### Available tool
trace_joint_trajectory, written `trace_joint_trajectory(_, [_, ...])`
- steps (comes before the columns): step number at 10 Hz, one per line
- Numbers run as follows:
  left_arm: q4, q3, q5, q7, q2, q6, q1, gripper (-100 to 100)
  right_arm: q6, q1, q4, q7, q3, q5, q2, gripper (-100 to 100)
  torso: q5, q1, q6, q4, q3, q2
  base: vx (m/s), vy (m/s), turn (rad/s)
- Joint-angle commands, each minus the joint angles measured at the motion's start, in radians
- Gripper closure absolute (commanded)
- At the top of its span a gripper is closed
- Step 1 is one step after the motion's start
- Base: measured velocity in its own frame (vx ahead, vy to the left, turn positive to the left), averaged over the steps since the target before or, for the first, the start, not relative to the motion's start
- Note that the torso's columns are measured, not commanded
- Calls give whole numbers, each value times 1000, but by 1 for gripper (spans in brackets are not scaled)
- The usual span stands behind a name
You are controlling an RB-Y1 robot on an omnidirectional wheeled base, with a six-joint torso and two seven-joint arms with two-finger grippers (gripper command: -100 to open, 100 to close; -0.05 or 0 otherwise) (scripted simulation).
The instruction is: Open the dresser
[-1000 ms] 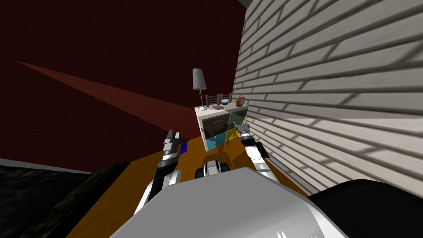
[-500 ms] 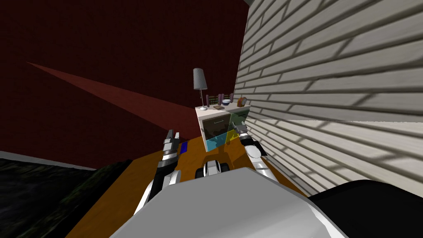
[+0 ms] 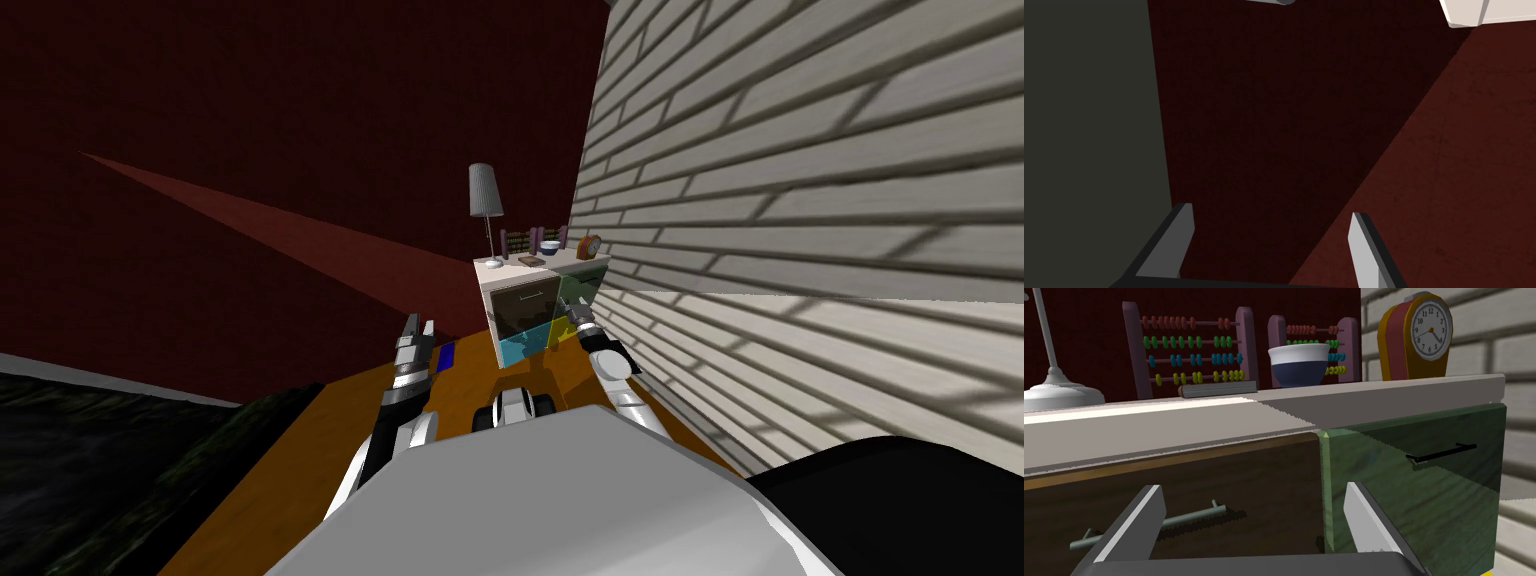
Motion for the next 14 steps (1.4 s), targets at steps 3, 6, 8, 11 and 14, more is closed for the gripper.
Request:
trace_joint_trajectory(3, [0, 0, 0, 0, 0, 0, 0, 0, 46, -13, 40, -39, 0, -128, -1, -100, 0, 0, 0, 0, 0, 1, 22, -14, 33])
trace_joint_trajectory(6, [0, 0, 0, 0, 0, 0, 0, 0, 79, -24, 70, -61, -2, -221, 1, -100, 0, 0, 0, 0, 0, 0, 25, -8, 30])
trace_joint_trajectory(8, [0, 0, 0, 0, 0, 0, 0, 0, 113, -34, 102, -83, -3, -286, 4, -100, 0, 0, 0, 0, 0, -1, 41, -9, 37])
trace_joint_trajectory(11, [0, 0, 0, 0, 0, 0, 0, 0, 146, -44, 134, -105, -4, -366, 7, -100, 0, 0, 0, 0, 1, 1, 24, -3, 20])
trace_joint_trajectory(14, [0, 0, 0, 0, 0, 0, 0, 0, 179, -54, 166, -126, -5, -438, 11, -100, 0, 0, 0, 0, 0, 0, 31, 0, 21])
